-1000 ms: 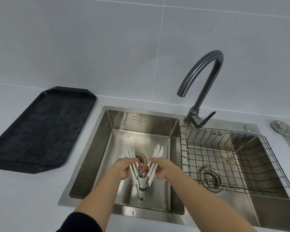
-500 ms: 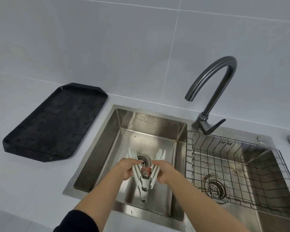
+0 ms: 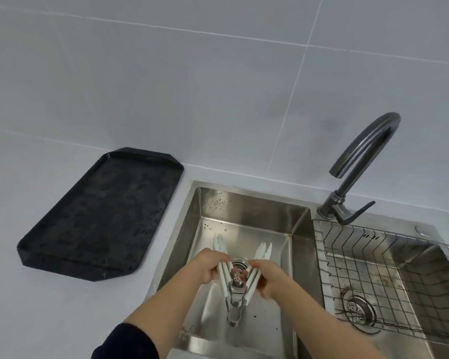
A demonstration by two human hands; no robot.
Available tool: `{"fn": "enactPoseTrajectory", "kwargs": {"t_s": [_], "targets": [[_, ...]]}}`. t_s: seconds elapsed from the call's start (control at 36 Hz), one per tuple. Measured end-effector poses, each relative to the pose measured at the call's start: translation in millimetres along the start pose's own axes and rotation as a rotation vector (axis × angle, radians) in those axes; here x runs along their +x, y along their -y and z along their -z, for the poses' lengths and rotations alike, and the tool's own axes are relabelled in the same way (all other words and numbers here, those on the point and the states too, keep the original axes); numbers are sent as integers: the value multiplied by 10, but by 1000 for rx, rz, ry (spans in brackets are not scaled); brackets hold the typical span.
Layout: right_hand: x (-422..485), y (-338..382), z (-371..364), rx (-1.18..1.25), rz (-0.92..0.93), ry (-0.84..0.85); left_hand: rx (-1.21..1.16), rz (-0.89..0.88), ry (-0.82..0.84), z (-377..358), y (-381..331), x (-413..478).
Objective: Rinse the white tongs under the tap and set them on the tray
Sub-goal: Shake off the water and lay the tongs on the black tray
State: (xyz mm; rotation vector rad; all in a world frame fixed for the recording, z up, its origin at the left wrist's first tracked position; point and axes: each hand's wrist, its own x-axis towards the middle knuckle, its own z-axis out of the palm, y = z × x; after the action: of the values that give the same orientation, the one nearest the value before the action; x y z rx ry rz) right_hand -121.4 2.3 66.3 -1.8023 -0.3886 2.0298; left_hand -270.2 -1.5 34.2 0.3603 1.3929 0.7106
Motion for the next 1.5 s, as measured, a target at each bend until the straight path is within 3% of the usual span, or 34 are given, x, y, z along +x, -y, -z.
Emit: {"fn": "enactPoseTrajectory", "kwargs": {"t_s": [0.33,0.64,1.03,1.5], "targets": [[-185,308,-1839,10,281,49,13,-270,134,1592,-1161,-394],[225,95,-3214,-34,201,126,101,-259,5,2996,-1357,-291],[667,-64,-3495,-310,206,45,208,-158,-118,3436,-1113,60],[664,-116,-3426,-759,412,-66,546,-281,-243,3441,-1107,-9]]}}
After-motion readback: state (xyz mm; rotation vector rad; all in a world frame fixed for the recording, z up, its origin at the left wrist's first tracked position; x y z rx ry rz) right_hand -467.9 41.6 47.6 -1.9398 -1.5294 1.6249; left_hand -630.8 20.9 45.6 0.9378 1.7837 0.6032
